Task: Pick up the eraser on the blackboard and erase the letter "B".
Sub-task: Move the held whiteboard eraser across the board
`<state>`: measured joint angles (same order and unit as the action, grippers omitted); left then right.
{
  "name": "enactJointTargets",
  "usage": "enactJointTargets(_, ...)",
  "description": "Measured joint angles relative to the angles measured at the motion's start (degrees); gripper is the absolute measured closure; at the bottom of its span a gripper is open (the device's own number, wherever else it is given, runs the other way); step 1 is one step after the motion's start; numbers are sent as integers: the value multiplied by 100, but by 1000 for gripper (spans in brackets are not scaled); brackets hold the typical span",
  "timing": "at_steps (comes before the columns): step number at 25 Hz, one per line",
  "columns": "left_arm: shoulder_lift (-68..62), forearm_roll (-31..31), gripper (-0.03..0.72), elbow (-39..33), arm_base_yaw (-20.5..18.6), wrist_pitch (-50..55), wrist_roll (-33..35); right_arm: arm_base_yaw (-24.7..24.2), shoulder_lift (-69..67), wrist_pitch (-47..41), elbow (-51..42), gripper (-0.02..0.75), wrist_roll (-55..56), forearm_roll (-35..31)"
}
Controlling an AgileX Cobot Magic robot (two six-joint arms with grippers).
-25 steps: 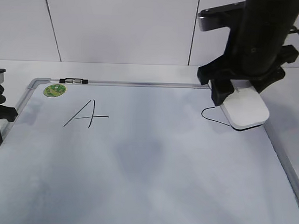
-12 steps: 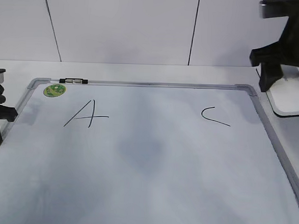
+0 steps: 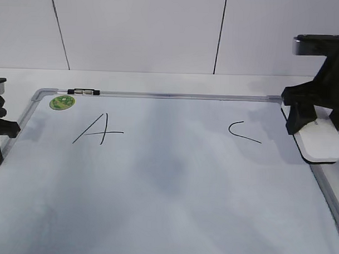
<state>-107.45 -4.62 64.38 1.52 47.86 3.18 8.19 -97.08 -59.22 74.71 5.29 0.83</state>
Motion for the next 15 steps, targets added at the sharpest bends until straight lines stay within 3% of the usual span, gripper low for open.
enactJointTargets(15, 0, -13, 664, 0, 0, 0, 0, -11, -858, 245, 0, 201, -89, 0)
